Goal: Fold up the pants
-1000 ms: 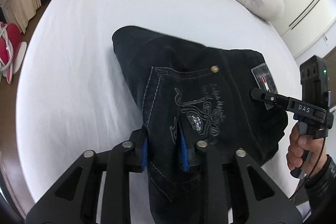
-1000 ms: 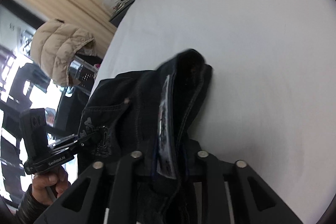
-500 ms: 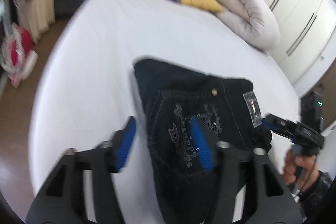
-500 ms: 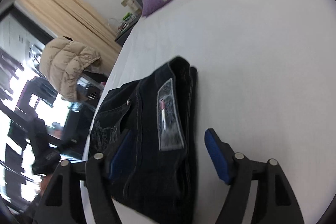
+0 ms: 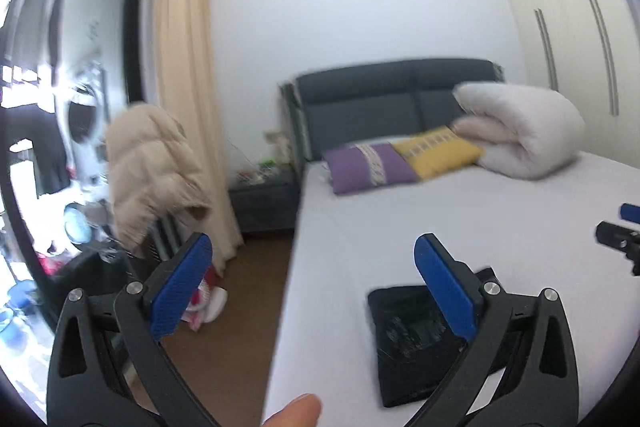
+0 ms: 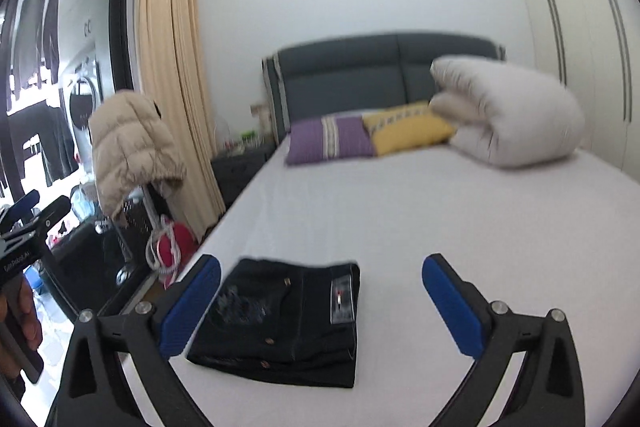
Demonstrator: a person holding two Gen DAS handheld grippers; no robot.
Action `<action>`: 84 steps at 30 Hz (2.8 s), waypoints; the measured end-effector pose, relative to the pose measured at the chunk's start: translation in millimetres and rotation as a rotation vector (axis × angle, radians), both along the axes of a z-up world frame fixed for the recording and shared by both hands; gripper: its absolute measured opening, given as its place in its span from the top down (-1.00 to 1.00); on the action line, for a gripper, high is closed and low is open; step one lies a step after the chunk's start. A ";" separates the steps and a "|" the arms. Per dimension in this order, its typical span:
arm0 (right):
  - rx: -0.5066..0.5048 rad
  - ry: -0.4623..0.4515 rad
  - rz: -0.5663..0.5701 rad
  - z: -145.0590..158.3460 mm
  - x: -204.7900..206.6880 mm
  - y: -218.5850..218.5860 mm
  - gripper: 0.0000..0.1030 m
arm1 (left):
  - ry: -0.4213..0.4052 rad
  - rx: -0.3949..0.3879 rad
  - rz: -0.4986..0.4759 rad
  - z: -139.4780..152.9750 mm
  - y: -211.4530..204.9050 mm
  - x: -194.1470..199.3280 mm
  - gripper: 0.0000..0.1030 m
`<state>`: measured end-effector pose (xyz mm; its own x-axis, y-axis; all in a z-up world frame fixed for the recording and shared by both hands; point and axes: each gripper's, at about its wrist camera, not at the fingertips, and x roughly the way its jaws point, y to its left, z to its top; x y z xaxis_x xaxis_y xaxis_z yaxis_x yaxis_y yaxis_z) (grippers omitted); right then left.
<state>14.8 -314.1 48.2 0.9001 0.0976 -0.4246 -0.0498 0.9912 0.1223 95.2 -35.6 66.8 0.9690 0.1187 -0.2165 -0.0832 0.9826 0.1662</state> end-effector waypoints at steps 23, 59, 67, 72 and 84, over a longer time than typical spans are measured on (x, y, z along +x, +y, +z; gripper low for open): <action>-0.178 -0.052 -0.124 82.7 -120.3 67.3 -1.00 | 0.417 -0.160 0.051 -3.8 -20.1 -118.5 -1.00; -0.164 0.212 -0.108 22.5 -96.9 78.3 -1.00 | 0.510 -0.203 0.040 -47.9 -2.1 -66.2 -1.00; -0.165 0.216 -0.106 20.9 -96.9 80.2 -1.00 | 0.511 -0.203 0.037 -49.1 -2.4 -66.0 -1.00; -0.165 0.219 -0.107 19.3 -97.8 81.6 -1.00 | 0.512 -0.205 0.034 -53.8 -2.2 -66.0 -1.00; -0.164 0.220 -0.106 17.8 -98.5 82.5 -1.00 | 0.516 -0.206 0.034 -58.9 -3.5 -66.1 -1.00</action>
